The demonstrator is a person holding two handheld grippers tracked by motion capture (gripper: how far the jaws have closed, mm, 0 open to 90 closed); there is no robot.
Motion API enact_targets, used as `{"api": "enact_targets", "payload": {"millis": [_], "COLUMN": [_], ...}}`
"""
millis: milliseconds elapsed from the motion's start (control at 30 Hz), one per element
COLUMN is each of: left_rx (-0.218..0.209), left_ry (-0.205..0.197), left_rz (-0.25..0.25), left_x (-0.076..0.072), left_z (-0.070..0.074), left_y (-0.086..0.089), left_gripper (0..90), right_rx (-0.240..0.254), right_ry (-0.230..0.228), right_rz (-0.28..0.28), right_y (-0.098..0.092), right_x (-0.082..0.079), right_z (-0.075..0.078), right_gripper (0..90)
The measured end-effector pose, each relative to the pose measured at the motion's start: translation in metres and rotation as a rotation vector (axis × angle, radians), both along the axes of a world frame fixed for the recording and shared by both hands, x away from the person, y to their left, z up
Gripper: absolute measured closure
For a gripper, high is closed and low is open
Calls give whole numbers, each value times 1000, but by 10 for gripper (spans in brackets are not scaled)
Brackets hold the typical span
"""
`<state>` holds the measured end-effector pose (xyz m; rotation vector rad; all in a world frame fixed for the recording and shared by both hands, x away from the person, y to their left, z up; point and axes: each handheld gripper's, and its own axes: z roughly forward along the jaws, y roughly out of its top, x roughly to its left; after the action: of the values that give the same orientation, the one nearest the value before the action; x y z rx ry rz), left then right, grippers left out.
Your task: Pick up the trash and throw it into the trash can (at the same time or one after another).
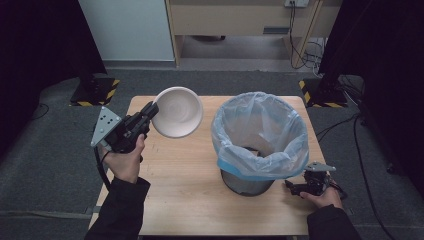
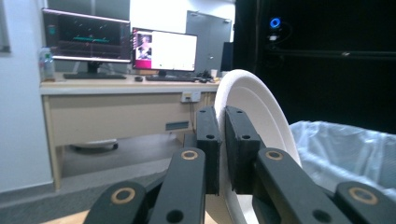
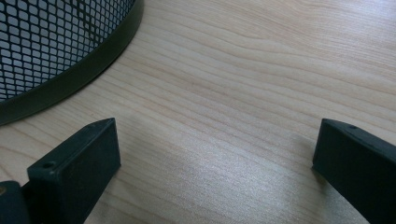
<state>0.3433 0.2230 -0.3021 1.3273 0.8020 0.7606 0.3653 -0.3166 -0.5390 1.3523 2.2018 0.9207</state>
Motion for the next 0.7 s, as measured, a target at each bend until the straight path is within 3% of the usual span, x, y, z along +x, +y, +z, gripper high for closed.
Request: {"api": "enact_targets", "payload": {"millis": [233, 433, 700], "left_rx": [-22, -25, -33], "left_ry": [-49, -99, -86], "left_rz": [-45, -99, -161], "left_x": [-3, -2, 4], "left_z": [18, 34, 37], "left_y": [-18, -46, -78], "left_gripper": [846, 846, 846], "right_rx": [0, 0, 0], "right_ry": [0, 0, 0], "right_rz": [0, 0, 0], "right_y": [0, 0, 0], "right_x": [0, 0, 0], "right_z": [0, 0, 0], "right_gripper": [10, 10, 10]}}
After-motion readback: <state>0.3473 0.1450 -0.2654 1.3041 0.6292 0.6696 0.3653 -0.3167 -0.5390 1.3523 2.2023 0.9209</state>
